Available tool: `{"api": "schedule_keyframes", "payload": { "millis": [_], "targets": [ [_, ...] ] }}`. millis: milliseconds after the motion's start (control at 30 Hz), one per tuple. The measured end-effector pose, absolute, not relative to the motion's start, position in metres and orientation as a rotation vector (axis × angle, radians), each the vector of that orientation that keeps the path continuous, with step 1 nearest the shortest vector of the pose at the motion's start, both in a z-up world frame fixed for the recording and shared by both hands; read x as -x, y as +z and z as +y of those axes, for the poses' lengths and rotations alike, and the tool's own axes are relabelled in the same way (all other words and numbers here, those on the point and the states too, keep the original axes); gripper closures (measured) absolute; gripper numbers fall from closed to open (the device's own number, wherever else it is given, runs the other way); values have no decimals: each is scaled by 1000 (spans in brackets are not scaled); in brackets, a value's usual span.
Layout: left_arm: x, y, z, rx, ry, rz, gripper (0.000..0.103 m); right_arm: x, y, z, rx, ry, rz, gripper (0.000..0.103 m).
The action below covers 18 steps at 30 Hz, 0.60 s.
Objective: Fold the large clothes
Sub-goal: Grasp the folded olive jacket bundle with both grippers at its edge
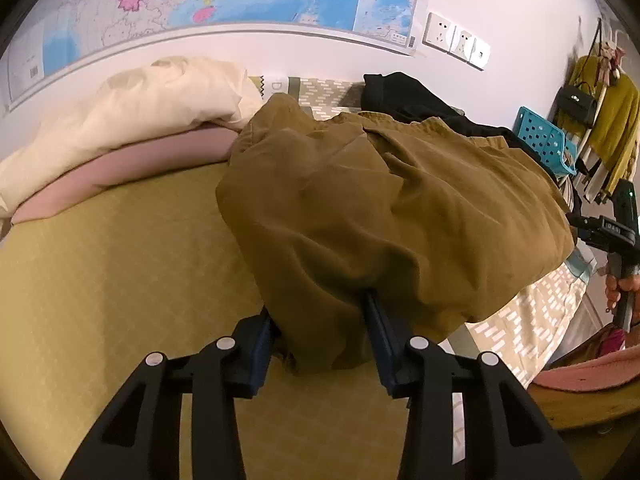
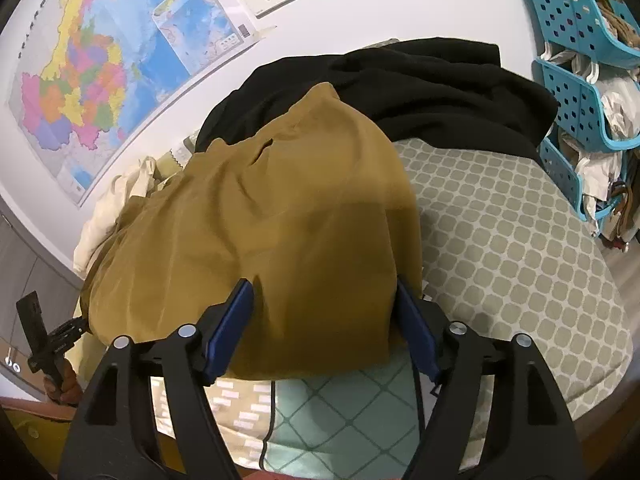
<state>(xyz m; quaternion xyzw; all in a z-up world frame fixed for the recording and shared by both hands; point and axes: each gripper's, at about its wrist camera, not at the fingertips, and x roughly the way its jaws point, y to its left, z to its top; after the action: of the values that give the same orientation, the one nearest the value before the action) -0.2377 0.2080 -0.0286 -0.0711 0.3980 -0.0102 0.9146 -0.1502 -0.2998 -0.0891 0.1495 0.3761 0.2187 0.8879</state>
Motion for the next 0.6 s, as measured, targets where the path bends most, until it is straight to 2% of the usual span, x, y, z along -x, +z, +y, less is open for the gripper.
{"api": "schedule_keyframes", "payload": {
  "millis": [67, 200, 233, 267, 300, 333, 400, 533, 600],
  "targets": [
    [238, -27, 215, 189, -31, 816, 67, 153, -87, -303, -330, 468, 776, 32],
    [239, -27, 218, 206, -36, 816, 65, 162, -80, -312, -343, 448, 746, 31],
    [238, -28, 216, 186, -19, 825, 47, 163, -78, -315, -344, 439, 738, 30],
    [236, -30, 217, 181, -2, 844, 22, 164, -78, -319, -349, 425, 736, 27],
    [233, -34, 221, 204, 8, 872, 20, 165, -80, -323, -360, 417, 738, 25],
    [233, -35, 223, 219, 3, 875, 24, 164, -82, -326, -380, 415, 742, 24],
    [233, -37, 226, 237, -1, 880, 25, 162, -90, -334, -431, 408, 766, 16],
    [230, -38, 224, 251, -21, 882, 25, 158, -102, -332, -466, 450, 792, 16],
    [227, -39, 220, 242, -27, 883, 25, 156, -100, -323, -430, 470, 792, 23]
  ]
}}
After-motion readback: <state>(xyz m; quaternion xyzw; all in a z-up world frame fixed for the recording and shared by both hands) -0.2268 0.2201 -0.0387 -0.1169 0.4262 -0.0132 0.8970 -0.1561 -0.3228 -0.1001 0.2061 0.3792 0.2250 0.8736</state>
